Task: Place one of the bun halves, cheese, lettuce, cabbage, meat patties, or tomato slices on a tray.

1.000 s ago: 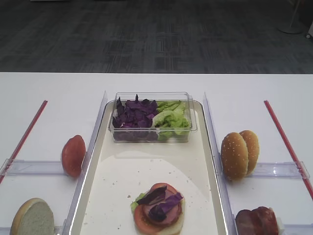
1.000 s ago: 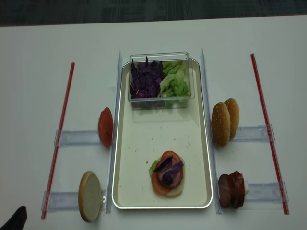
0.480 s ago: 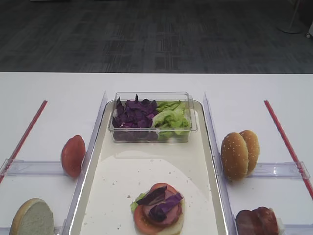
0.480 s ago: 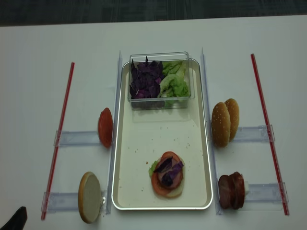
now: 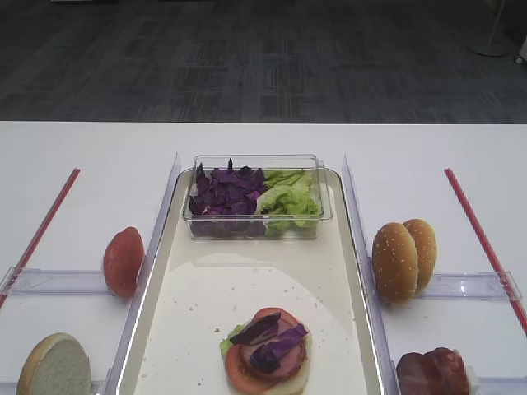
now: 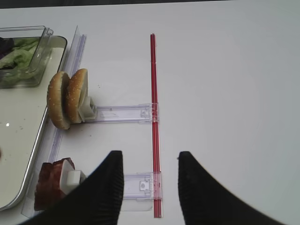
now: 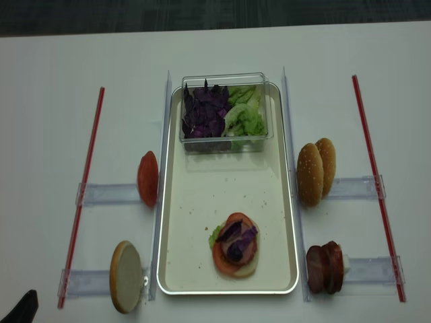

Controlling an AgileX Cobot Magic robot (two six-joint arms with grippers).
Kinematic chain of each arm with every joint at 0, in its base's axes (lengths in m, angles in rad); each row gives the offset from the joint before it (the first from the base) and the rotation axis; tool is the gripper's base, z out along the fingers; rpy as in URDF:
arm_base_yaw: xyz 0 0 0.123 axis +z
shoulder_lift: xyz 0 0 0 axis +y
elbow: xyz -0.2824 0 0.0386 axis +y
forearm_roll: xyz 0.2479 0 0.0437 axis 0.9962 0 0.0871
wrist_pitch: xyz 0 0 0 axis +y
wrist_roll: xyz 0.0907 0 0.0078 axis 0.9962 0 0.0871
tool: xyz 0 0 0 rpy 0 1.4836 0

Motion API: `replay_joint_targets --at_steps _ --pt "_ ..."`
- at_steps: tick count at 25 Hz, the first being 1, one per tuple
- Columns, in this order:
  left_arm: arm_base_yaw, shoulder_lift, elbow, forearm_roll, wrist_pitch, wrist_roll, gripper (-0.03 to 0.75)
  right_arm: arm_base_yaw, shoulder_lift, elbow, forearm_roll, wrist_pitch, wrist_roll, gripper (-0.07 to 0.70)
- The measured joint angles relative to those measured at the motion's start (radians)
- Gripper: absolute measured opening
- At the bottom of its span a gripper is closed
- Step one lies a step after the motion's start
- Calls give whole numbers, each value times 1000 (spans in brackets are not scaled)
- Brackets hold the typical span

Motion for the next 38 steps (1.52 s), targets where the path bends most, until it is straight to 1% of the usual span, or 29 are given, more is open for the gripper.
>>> replay_joint_targets --at_steps 38 --pt "0 0 0 0 0 0 438 0 0 0 0 0 0 319"
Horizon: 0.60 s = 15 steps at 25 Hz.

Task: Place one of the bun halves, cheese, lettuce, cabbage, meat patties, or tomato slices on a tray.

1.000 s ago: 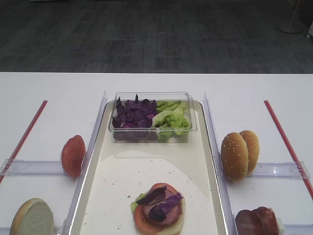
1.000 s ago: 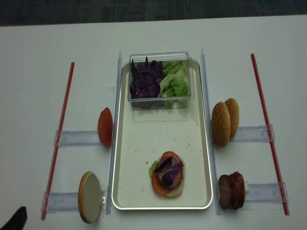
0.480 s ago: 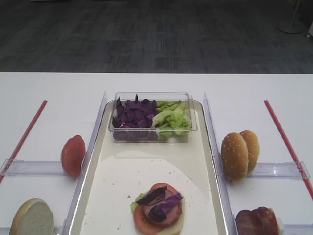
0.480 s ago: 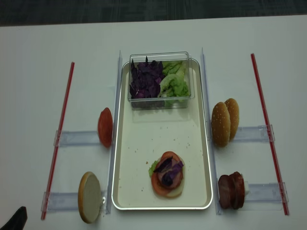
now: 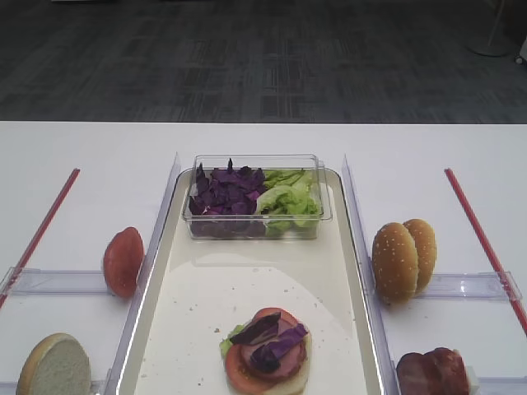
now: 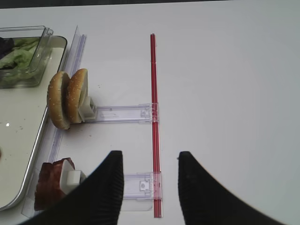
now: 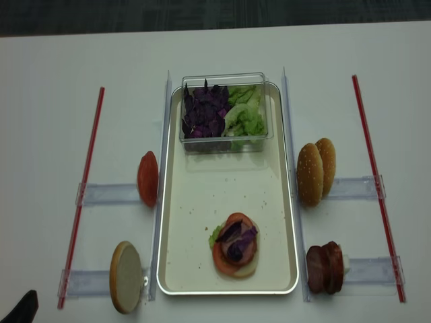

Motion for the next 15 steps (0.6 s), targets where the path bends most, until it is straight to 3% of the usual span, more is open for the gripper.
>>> replay_joint_targets --at_steps 15 --pt "0 0 0 0 0 0 438 0 0 0 0 0 3 319"
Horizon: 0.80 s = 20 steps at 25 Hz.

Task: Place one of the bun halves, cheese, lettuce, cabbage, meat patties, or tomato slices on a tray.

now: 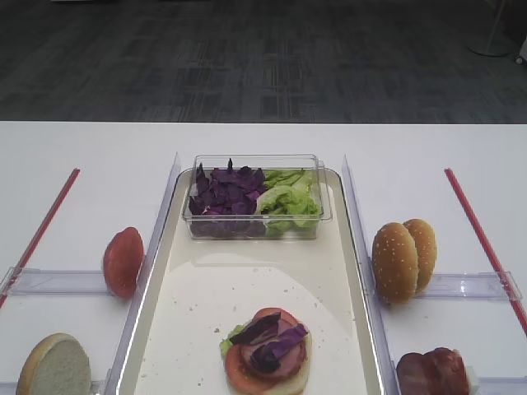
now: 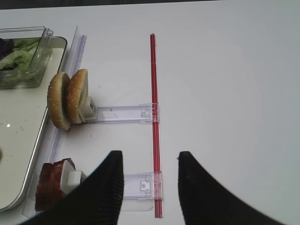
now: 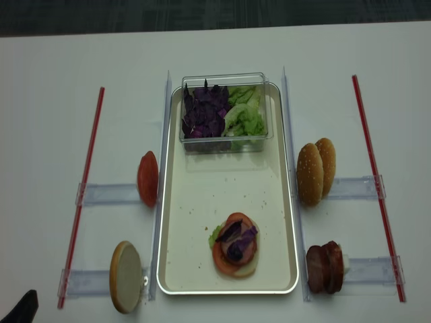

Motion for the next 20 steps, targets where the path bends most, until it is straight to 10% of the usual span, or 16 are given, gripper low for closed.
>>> replay_joint_targets --at_steps 20 --pt "0 0 0 0 0 0 438 0 0 0 0 0 2 319"
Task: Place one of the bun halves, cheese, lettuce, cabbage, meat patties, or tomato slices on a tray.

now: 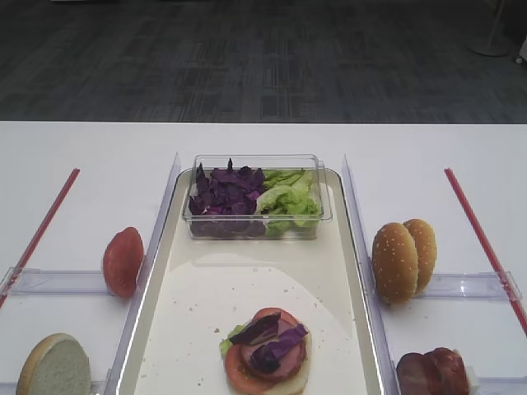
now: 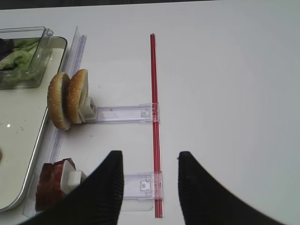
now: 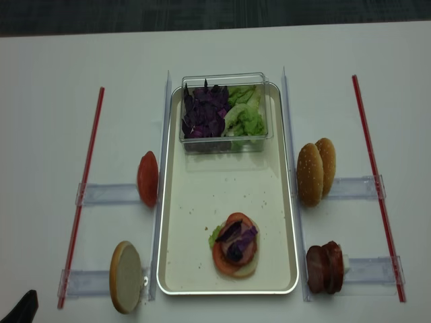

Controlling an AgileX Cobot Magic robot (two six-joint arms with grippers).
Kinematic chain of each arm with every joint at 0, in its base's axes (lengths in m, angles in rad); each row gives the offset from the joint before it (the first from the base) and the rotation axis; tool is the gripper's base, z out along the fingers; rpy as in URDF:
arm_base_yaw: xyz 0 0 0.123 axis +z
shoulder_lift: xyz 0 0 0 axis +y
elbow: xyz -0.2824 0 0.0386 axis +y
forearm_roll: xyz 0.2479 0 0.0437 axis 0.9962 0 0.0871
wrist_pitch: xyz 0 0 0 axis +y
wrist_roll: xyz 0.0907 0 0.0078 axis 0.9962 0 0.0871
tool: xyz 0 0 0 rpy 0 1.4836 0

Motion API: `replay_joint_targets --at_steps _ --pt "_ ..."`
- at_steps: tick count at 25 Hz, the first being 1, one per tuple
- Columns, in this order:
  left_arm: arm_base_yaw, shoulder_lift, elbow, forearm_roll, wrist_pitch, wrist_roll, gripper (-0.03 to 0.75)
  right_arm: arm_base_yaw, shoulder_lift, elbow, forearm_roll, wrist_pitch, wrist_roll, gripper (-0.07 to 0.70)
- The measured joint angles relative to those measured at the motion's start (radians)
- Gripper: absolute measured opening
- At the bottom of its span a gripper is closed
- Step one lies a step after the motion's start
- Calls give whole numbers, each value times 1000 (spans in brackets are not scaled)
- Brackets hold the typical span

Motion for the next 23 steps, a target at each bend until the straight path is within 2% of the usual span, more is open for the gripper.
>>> replay_joint_targets --at_steps 7,14,23 --pt "0 0 0 0 0 0 440 0 0 0 0 0 0 319" --pt "0 0 0 0 0 0 491 0 0 0 0 0 0 319" --pt "0 0 0 0 0 0 501 0 0 0 0 0 0 319"
